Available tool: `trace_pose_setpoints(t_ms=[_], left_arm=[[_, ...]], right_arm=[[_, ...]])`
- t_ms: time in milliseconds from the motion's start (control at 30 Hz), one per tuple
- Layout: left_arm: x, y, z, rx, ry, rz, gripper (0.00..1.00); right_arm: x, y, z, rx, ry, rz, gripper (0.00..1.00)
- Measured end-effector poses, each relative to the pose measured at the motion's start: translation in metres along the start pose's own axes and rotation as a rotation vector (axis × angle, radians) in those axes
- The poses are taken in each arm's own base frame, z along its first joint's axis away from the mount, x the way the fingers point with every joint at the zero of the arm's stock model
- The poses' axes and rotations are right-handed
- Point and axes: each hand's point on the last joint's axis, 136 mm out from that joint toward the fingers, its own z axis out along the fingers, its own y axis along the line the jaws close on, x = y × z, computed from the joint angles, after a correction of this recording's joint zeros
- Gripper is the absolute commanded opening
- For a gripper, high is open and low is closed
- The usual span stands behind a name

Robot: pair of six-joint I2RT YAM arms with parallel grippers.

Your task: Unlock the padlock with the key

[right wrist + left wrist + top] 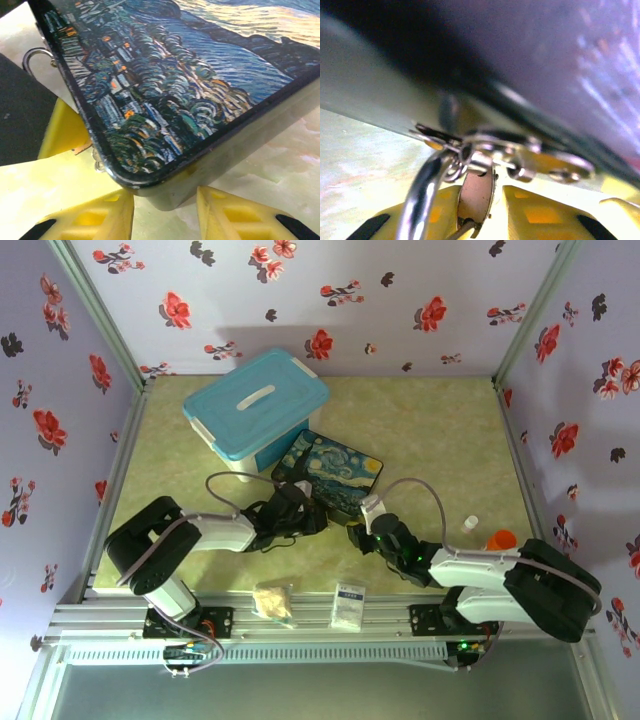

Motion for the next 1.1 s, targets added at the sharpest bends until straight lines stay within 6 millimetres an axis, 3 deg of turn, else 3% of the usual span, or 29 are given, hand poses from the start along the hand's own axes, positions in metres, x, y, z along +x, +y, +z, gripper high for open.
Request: trace_pose_setpoints(t_ms=[267,600,733,1100], left_arm=[[0.001,0.008,-0.001,-0.081,0.038,0.061,0.30],[-0.002,0.008,0.002,-0.096,0.033,0.084,0.47],[0.000,0.010,-0.001,-0.082,0.020,0.073,0.48],[0.000,-0.010,0.010,-0.010,-0.010,0.033,0.49]], right_arm=[[0.008,-0.004,0.007,0.026,0.019,0.035,0.37],[0.009,-0.008,0.010,0.052,0.012,0.045,0.37],[0.009,-0.010,0.010,0.064,0.009,0.059,0.37],[0.006,-0.017,0.008,0.100,-0.016,0.072,0.37]])
